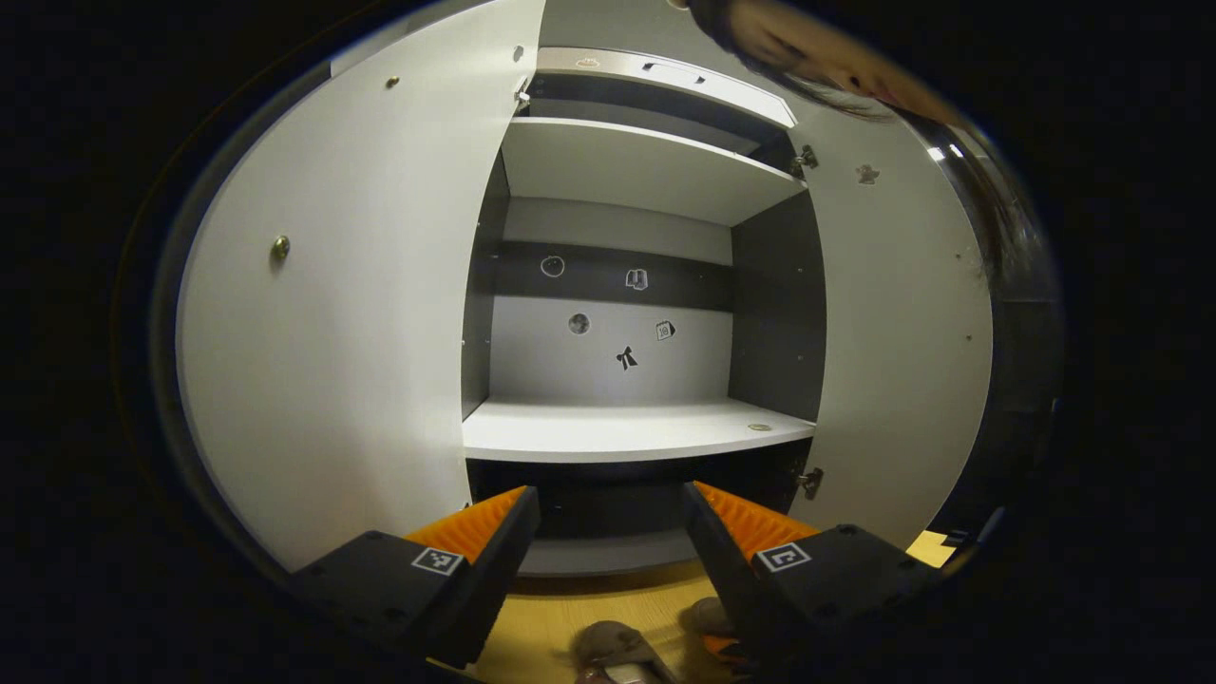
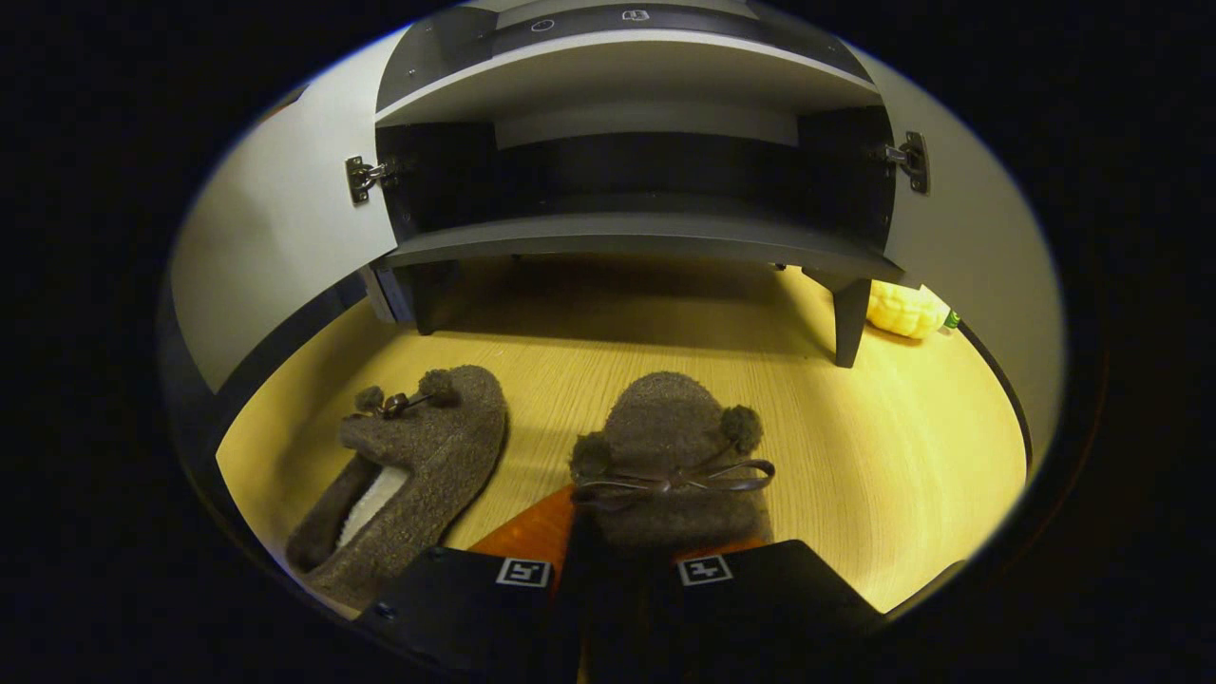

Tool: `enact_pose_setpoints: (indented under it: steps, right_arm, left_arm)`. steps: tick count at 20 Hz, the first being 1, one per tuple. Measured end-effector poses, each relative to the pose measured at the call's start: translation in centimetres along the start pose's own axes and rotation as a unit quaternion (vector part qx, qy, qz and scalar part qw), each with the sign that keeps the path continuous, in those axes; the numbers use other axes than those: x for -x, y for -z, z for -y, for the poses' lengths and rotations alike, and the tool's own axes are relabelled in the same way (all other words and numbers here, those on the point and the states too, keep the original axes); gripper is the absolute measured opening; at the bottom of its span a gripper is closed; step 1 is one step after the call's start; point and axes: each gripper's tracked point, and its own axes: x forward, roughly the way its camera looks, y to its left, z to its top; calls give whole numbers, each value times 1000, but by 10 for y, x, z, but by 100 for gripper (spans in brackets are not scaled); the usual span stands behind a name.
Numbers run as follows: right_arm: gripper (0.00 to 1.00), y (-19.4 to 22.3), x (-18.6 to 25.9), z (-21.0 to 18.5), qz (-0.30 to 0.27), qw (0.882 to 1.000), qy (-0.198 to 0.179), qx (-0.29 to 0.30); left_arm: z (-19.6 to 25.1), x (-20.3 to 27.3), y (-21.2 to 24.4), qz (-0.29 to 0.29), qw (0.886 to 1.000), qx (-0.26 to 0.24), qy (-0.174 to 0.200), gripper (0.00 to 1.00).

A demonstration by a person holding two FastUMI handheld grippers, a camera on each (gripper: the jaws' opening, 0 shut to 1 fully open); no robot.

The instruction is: Grab one shoe with the right hand and put it into the shoe cabinet, grab the other shoe with the left hand and put it into the shoe cabinet; then close the right door with the right hand and the left door with the left hand.

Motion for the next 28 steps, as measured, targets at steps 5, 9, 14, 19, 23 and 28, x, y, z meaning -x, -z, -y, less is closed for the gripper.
enact_pose_setpoints:
  steps: [5,9,14,19,23,28]
  right_arm:
    - [7,-1,-2,-5,1,1000,-11,21]
    - [7,-1,0,-5,-7,999,-30,20]
    - [7,-52,45,-20,39,997,-56,32]
    - [7,-165,115,-37,146,986,-72,45]
    - [7,-255,147,-39,223,970,-65,70]
    - [7,-362,163,-22,285,956,-30,57]
  left_arm:
    - [-4,7,8,-7,1000,1,-12,96]
    - [0,18,7,-11,1000,-3,-14,96]
    - [13,38,-13,1,1000,-9,-5,96]
    - [20,72,-35,6,1000,-4,-7,96]
    - [23,93,-57,17,1000,-12,-4,96]
    - [37,112,-69,19,1000,-19,6,96]
